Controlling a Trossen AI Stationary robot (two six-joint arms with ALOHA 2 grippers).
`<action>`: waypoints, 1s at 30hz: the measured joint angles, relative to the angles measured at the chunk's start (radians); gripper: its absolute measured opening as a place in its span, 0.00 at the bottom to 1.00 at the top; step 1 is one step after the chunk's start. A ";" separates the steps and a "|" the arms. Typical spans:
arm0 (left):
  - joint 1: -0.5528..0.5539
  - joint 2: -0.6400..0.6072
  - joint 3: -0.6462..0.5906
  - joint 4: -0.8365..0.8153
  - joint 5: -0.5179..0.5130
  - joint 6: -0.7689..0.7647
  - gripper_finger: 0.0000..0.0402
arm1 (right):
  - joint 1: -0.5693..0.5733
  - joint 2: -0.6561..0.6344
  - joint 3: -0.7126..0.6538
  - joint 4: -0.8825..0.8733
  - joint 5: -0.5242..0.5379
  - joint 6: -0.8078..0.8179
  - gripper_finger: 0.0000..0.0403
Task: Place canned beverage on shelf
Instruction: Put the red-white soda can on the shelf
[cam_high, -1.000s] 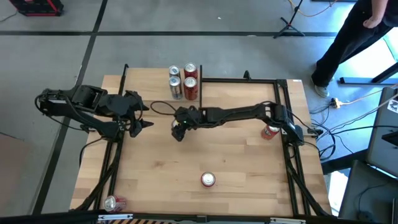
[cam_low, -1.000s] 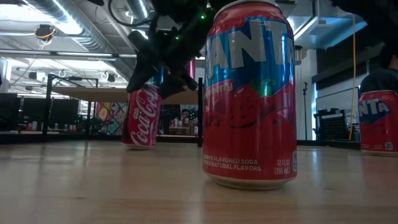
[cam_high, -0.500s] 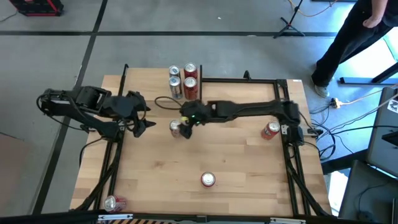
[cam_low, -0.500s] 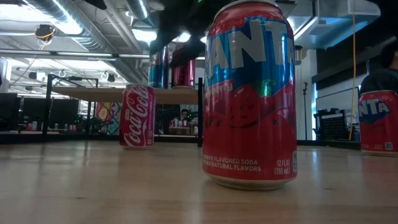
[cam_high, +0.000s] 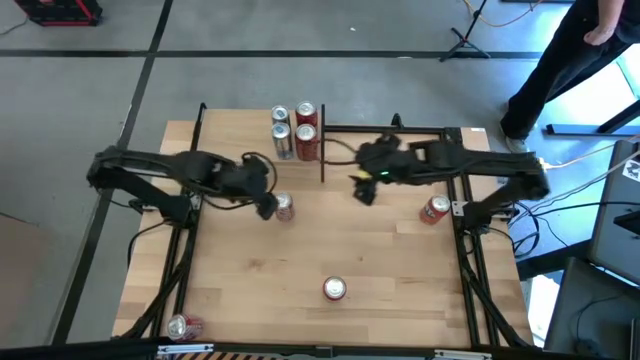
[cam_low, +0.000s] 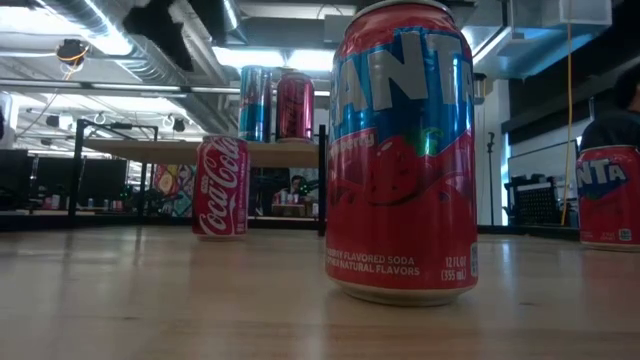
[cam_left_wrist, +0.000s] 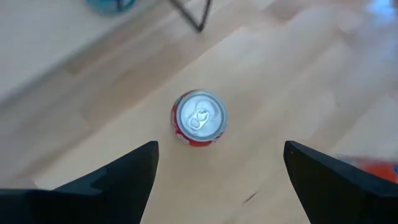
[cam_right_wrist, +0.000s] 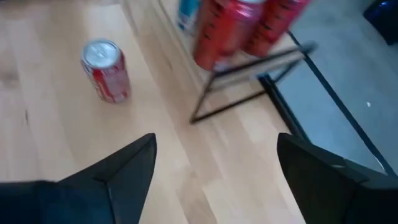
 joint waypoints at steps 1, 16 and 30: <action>0.009 0.023 0.000 0.000 0.012 -0.045 0.83 | -0.001 -0.035 -0.032 -0.001 0.000 0.002 0.80; 0.072 0.272 0.000 0.074 0.058 -0.262 0.83 | -0.001 -0.407 -0.372 -0.001 -0.010 0.048 0.80; 0.123 0.371 -0.001 0.071 0.054 -0.291 0.83 | -0.001 -0.512 -0.472 -0.042 -0.046 0.023 0.80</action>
